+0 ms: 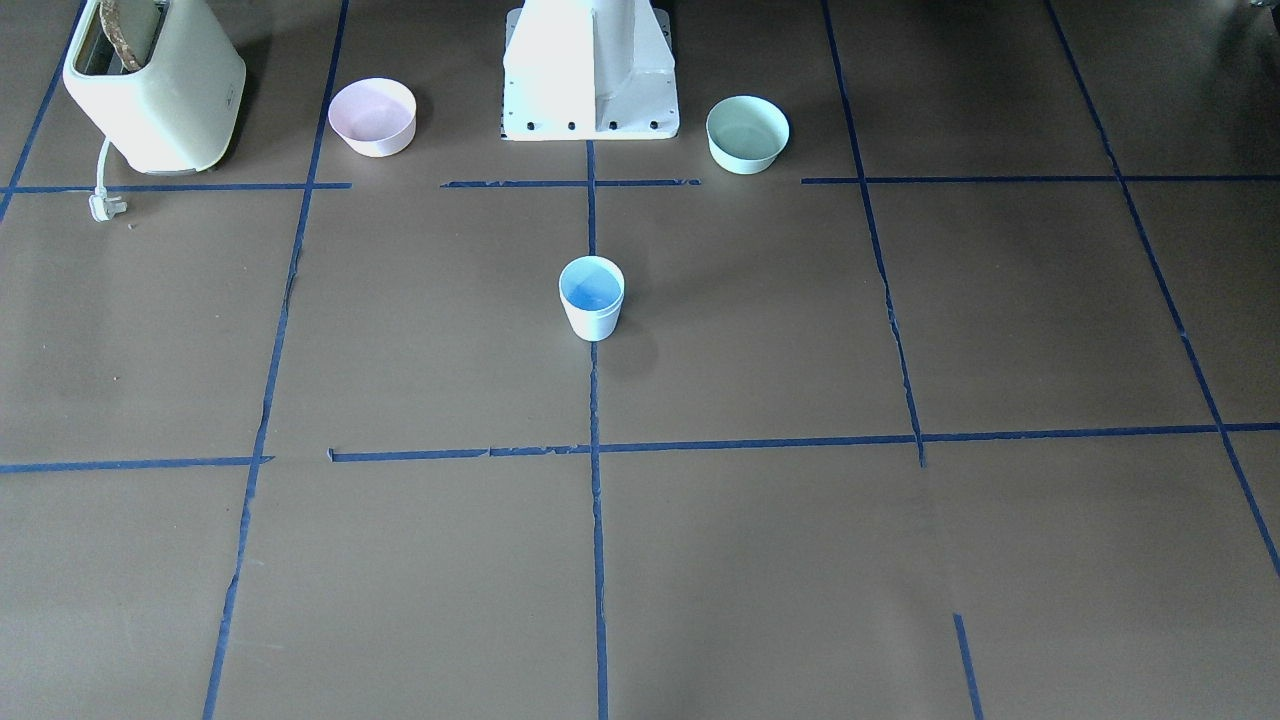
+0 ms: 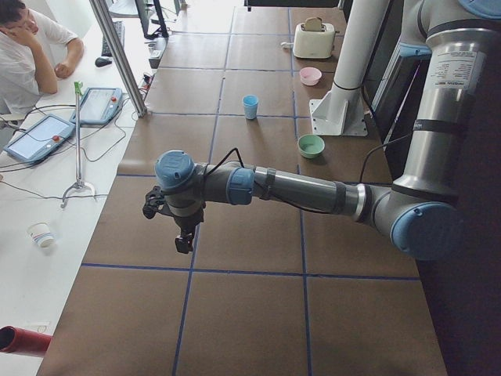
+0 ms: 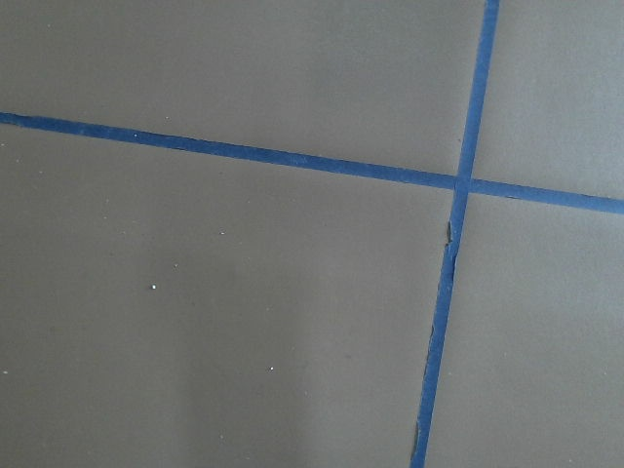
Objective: Stack blue cups with both arms
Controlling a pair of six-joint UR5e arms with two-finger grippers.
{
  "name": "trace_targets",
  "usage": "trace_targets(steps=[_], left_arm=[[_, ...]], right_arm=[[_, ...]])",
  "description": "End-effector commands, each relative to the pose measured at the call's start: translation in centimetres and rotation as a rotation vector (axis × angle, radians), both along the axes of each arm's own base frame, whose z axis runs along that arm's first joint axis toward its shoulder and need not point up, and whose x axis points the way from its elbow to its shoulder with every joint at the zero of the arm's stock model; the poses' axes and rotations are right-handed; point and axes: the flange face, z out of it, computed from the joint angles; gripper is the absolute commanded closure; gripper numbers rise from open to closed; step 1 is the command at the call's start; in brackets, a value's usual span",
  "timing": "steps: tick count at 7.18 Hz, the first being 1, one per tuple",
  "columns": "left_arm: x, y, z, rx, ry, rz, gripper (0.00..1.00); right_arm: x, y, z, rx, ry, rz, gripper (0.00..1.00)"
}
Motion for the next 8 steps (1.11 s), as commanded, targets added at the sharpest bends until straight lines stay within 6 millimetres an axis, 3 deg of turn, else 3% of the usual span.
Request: trace_targets(steps=[1,2,3,4,6,7,8], left_arm=[[-0.3,2.6,2.0,-0.021,-0.028,0.003,0.00],[-0.3,2.9,1.9,-0.017,-0.028,0.004,0.00],[-0.1,3.6,1.5,-0.020,-0.027,0.001,0.00],[0.4,3.3,2.1,-0.021,-0.031,0.015,0.00],[0.3,3.4,0.4,0.030,-0.046,0.033,0.00],[0.2,3.8,0.5,0.035,-0.046,0.046,0.00],[0.1,4.9,1.9,0.012,-0.043,0.050,0.00]], right_arm=[[0.6,-0.5,0.9,-0.025,-0.005,0.018,0.00],[0.6,-0.8,2.6,-0.046,-0.001,0.012,0.00],[0.6,-1.1,2.5,-0.040,0.003,0.012,0.00],[1.8,-0.8,3.0,-0.053,0.001,0.035,0.00],[2.2,-0.9,3.0,-0.056,0.008,0.041,0.00],[2.1,-0.9,3.5,-0.064,0.012,0.039,0.00],[2.2,-0.7,3.8,-0.065,0.013,0.037,0.00]])
